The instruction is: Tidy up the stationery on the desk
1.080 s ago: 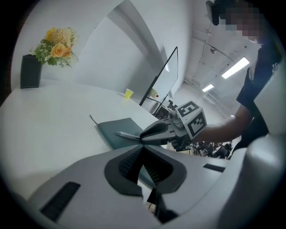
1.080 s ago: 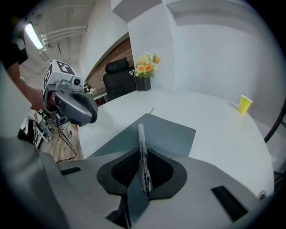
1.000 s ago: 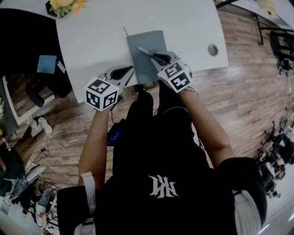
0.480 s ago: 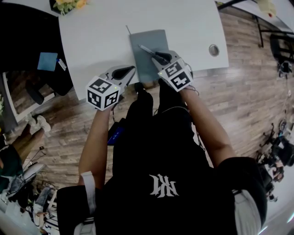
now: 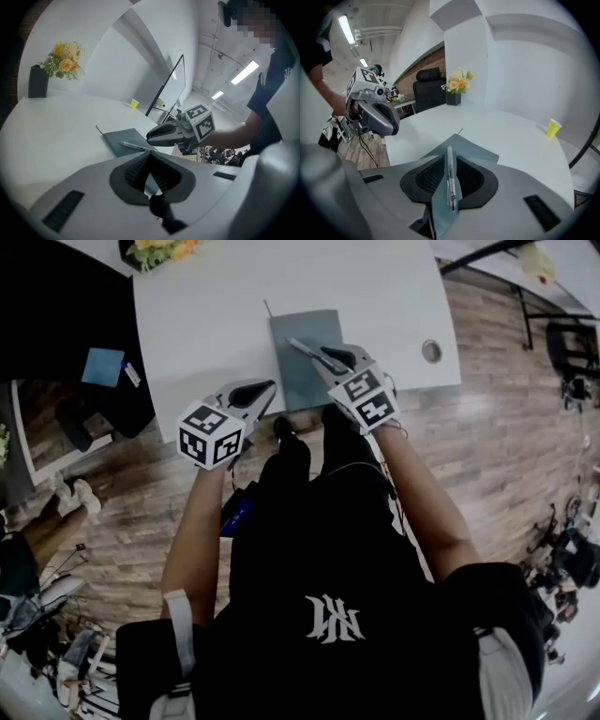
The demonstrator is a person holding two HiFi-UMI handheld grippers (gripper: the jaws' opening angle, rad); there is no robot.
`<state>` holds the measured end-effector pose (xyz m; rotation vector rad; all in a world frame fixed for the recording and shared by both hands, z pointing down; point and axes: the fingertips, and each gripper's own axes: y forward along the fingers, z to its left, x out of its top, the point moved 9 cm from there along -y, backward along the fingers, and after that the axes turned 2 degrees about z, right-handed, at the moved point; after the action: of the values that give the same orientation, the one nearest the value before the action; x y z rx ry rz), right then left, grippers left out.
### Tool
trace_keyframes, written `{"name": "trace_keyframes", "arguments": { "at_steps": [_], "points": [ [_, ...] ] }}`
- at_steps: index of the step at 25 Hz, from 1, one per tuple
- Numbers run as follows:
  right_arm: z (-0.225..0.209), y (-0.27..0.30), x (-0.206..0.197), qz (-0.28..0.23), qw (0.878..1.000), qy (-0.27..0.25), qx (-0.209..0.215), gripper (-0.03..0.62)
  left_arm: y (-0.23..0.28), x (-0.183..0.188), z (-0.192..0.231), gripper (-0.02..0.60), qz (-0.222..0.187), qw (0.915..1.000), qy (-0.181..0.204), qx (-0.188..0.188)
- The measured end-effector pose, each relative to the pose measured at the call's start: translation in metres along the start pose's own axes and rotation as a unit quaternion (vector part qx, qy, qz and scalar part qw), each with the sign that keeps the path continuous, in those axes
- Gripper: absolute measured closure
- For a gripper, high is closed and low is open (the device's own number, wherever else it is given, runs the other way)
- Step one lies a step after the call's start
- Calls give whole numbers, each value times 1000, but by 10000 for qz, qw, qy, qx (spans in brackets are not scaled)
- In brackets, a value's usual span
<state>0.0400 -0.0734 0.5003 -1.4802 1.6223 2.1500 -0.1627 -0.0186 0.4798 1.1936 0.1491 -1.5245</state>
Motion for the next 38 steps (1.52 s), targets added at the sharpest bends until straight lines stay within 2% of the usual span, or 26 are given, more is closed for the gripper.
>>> {"name": "trace_keyframes", "arguments": {
  "at_steps": [5, 10, 16, 20, 23, 29, 33, 38],
  "points": [
    [7, -39, 35, -733, 9972, -135, 3, 518, -10, 15, -14, 578, -262, 9995, 177, -77],
    [12, -85, 65, -1523, 9880, 73, 262, 542, -29, 43, -36, 578, -647, 9961, 565, -177],
    [29, -135, 83, -2202, 9681, 43, 1194, 554, -54, 75, -66, 578, -1268, 9868, 918, -411],
    [43, -160, 85, -2558, 9459, 196, 1983, 553, -64, 81, -87, 579, -1578, 9800, 1071, -574],
    [45, -176, 80, -2985, 9209, 378, 2477, 553, -68, 81, -105, 579, -1620, 9776, 1174, -660],
    [58, -205, 55, -3400, 8963, 304, 2830, 553, -74, 67, -141, 578, -1643, 9769, 1194, -659],
    [72, -229, 25, -3034, 9007, 336, 3091, 553, -73, 51, -171, 578, -1825, 9771, 969, -508],
    [81, -274, -26, -2972, 9026, 394, 3088, 553, -54, 25, -223, 578, -1844, 9769, 800, -723]
  ]
}}
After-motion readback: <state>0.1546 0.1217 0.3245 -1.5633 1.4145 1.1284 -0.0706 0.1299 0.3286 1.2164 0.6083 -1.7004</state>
